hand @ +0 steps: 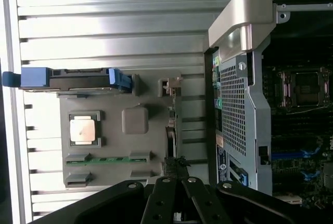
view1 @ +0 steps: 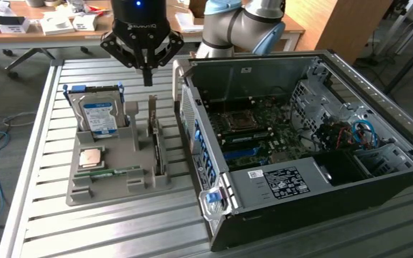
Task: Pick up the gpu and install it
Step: 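Reach for the gpu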
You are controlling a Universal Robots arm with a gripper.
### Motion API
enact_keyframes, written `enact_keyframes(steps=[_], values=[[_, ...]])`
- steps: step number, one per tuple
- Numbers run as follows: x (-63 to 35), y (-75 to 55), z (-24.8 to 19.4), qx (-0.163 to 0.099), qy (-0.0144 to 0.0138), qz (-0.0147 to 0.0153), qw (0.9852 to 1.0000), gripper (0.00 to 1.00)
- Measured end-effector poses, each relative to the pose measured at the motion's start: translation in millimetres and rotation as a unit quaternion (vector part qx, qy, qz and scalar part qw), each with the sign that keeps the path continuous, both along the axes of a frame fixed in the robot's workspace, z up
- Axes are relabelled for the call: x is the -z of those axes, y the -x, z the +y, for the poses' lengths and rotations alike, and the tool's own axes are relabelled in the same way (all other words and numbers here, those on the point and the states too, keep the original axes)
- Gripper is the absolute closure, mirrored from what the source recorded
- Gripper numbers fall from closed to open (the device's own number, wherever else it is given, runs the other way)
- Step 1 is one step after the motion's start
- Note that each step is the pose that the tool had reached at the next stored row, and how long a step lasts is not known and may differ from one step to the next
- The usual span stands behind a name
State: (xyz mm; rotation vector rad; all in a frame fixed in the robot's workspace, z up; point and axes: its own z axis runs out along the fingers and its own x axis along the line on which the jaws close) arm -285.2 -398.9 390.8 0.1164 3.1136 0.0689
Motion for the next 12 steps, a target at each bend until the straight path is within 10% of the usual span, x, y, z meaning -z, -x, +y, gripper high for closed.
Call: enact_keyframes(steps=[12], values=[[0.0, 1.0, -0.8, 0.000, 0.0000, 0.0000, 1.0000, 0.89]])
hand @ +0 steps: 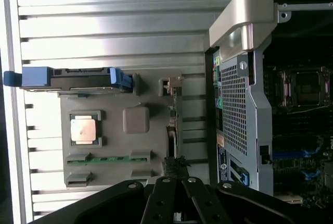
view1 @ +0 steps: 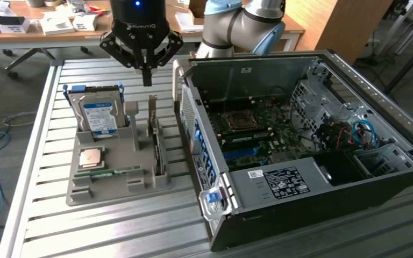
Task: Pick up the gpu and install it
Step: 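Reach for the gpu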
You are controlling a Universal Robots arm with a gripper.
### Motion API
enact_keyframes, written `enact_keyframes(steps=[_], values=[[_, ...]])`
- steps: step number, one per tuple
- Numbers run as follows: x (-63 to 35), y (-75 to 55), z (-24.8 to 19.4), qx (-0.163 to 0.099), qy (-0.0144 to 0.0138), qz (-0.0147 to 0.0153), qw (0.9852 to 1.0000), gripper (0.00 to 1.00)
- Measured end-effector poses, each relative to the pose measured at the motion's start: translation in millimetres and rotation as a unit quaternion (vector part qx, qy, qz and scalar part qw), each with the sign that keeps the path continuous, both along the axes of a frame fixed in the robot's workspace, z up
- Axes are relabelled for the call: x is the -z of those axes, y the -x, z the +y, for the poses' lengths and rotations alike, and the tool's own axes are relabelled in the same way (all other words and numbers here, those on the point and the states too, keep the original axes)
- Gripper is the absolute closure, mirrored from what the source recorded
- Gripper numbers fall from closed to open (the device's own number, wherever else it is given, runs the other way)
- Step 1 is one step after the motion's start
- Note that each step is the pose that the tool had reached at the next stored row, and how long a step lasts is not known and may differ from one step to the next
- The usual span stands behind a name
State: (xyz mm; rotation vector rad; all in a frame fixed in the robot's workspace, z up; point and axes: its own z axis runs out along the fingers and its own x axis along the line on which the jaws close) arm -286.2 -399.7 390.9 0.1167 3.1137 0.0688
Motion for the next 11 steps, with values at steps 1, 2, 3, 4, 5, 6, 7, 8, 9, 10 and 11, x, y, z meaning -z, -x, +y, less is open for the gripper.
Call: enact_keyframes(steps=[1, 2, 3, 4, 5, 6, 7, 8, 9, 10, 11], values=[[0.0, -0.1, -0.8, 0.000, 0.0000, 0.0000, 1.0000, 0.89], [0.0, -0.1, -1.7, 0.000, 0.0000, 0.0000, 1.0000, 0.89], [0.0, -0.1, -2.6, 0.000, 0.0000, 0.0001, 1.0000, 0.89], [0.0, -0.1, -3.7, 0.000, 0.0000, 0.0000, 1.0000, 0.89], [0.0, -0.1, -4.9, 0.000, 0.0000, 0.0000, 1.0000, 0.89], [0.0, -0.1, -6.0, 0.000, 0.0000, 0.0000, 1.0000, 0.89], [0.0, -0.1, -7.2, 0.000, 0.0000, 0.0000, 1.0000, 0.89], [0.0, -0.1, -8.4, 0.000, 0.0000, 0.0000, 1.0000, 0.89], [0.0, -0.1, -9.6, 0.000, 0.0000, 0.0000, 1.0000, 0.89], [0.0, -0.1, -10.9, 0.000, 0.0000, 0.0000, 1.0000, 0.89], [0.0, -0.1, -12.2, 0.000, 0.0000, 0.0000, 1.0000, 0.89]])
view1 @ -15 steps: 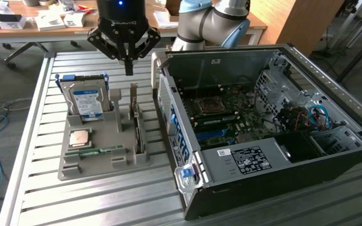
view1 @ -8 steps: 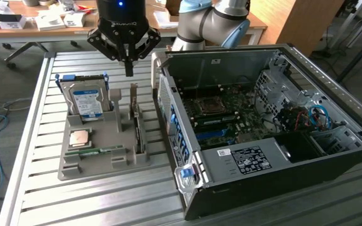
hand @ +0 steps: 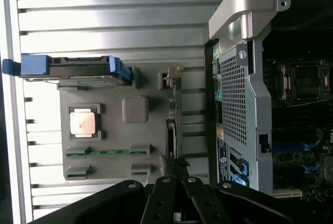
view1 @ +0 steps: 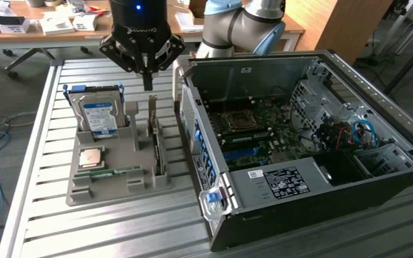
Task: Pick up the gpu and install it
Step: 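Reach for the gpu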
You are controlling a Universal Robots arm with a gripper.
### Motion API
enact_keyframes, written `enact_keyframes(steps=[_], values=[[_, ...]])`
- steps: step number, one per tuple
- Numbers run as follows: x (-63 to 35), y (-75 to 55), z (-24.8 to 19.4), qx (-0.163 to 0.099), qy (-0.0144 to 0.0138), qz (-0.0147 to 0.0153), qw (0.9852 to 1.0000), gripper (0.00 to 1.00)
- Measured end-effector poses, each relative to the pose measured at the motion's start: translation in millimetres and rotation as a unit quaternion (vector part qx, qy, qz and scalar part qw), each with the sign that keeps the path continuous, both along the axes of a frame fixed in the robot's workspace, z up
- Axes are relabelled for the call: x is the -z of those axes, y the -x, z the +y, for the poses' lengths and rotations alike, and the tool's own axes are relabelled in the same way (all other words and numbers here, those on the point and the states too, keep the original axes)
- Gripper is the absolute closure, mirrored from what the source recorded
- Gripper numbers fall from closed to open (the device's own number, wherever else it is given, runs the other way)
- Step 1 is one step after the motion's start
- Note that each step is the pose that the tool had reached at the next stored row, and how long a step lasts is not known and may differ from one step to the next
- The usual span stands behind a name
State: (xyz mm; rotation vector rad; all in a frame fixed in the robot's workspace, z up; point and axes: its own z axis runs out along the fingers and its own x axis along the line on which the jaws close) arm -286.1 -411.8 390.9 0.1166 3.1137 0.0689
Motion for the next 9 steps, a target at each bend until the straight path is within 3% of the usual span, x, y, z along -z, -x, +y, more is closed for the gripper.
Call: enact_keyframes(steps=[9], values=[[0.0, 0.0, -10.5, 0.000, 0.0000, -0.0001, 1.0000, 0.89]])
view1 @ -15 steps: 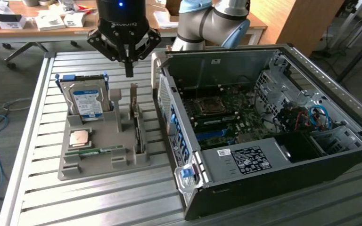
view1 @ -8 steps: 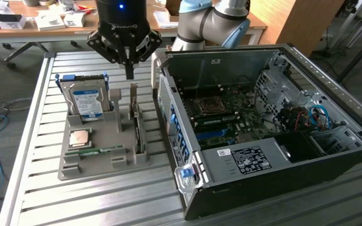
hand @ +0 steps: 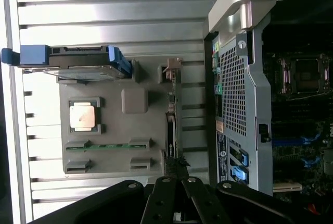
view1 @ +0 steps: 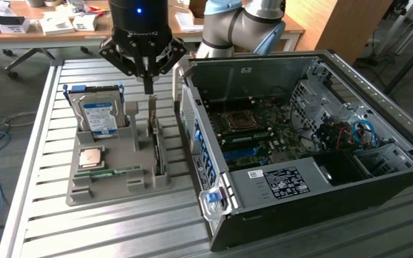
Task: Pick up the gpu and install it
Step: 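Reach for the gpu, then pick up the gpu and move the gpu toward the slot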
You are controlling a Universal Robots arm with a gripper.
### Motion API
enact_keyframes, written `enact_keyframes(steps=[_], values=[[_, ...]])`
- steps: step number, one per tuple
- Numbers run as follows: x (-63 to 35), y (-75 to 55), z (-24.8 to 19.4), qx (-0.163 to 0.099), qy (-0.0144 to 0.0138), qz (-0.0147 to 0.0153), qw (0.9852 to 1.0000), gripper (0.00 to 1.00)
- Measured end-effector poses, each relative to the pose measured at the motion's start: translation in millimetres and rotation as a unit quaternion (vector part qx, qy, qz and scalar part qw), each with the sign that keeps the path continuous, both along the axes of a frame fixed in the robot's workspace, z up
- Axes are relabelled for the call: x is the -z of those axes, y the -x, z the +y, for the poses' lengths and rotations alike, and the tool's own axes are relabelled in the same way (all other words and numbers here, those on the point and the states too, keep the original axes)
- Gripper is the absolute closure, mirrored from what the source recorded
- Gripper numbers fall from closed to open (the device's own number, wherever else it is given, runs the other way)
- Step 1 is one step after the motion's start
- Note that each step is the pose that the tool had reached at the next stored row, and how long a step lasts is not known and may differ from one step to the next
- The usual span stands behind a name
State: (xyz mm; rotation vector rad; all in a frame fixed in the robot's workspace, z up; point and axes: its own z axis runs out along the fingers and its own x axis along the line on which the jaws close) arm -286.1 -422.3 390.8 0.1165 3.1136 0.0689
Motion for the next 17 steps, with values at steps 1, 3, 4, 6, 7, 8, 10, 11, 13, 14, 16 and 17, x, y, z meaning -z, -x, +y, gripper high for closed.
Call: enact_keyframes(steps=[1, 3, 4, 6, 7, 8, 10, 11, 13, 14, 16, 17], values=[[0.0, 0.0, 0.0, 0.000, 0.0000, 0.0000, 1.0000, 0.89], [-0.1, 0.0, 0.0, 0.000, 0.0000, 0.0000, 1.0000, 0.89], [-0.1, 0.0, 0.0, 0.000, 0.0001, 0.0001, 1.0000, 0.89], [-0.1, 0.0, 0.0, 0.000, 0.0000, 0.0001, 1.0000, 0.89], [-0.1, 0.0, 0.0, 0.000, 0.0001, 0.0001, 1.0000, 0.89], [0.0, 0.0, 0.0, 0.000, 0.0000, 0.0000, 1.0000, 0.89], [-0.1, 0.0, 0.0, 0.000, 0.0001, 0.0000, 1.0000, 0.89], [0.0, 0.0, -0.1, 0.000, 0.0000, 0.0000, 1.0000, 0.89], [-0.1, 0.0, 0.0, 0.000, 0.0000, 0.0000, 1.0000, 0.89], [0.0, 0.0, 0.0, 0.000, 0.0000, 0.0000, 1.0000, 0.89], [-0.1, 0.0, 0.0, 0.000, 0.0000, 0.0000, 1.0000, 0.83], [-0.1, 0.0, 0.0, 0.000, 0.0001, 0.0000, 1.0000, 0.77]])
